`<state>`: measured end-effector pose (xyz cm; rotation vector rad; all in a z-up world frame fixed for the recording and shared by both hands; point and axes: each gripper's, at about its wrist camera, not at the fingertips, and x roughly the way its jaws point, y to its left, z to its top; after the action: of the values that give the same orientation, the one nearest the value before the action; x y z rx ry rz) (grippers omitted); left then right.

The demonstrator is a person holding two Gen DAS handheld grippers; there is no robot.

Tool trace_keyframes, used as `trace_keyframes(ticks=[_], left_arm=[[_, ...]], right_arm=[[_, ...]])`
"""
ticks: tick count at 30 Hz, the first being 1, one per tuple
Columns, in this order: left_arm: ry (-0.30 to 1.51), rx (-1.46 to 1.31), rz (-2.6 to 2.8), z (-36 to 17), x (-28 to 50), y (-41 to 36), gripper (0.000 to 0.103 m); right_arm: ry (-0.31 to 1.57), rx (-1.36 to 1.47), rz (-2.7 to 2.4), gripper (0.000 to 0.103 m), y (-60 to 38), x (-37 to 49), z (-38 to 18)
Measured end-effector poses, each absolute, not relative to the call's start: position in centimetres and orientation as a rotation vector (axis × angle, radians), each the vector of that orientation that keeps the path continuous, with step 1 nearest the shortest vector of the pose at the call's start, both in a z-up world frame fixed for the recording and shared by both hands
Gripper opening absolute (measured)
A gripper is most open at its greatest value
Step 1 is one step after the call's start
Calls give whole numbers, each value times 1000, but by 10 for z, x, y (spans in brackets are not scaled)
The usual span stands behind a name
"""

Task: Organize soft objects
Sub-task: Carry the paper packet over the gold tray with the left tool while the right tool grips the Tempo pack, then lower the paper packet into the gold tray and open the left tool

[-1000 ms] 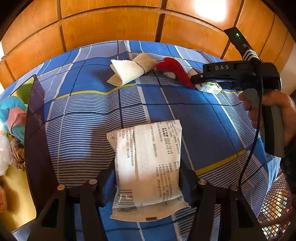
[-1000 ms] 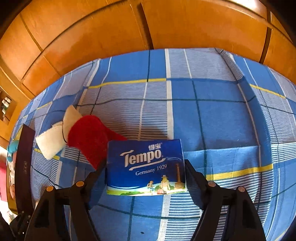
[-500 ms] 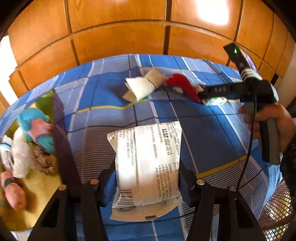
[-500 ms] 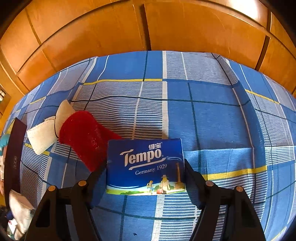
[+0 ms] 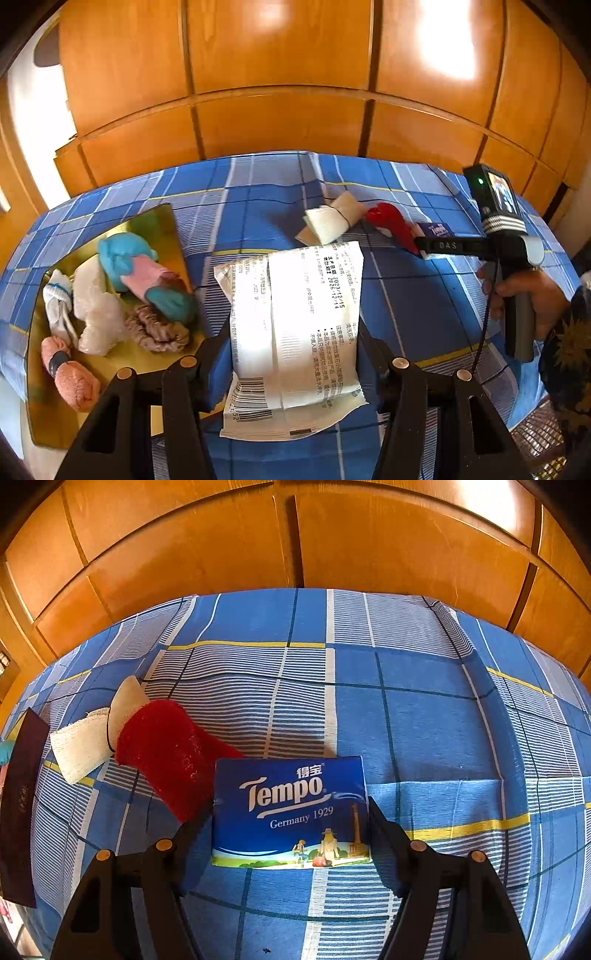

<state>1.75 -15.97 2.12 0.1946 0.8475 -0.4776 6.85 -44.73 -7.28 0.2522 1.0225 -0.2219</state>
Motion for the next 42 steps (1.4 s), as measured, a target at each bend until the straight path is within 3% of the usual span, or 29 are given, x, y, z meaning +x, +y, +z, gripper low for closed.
trace_keyframes(ticks=[21,34,42], left_arm=[[900,68,-403,23,38,-105,58],[974,-293,-149,28,100,41,58],[1051,-350,-139,3,128,32,58]], right_arm=[[992,229,-231,74,-446,62,-73],[1005,224,-243,74,-446,65,-73],[1011,219,-245,74,-446,67,-74]])
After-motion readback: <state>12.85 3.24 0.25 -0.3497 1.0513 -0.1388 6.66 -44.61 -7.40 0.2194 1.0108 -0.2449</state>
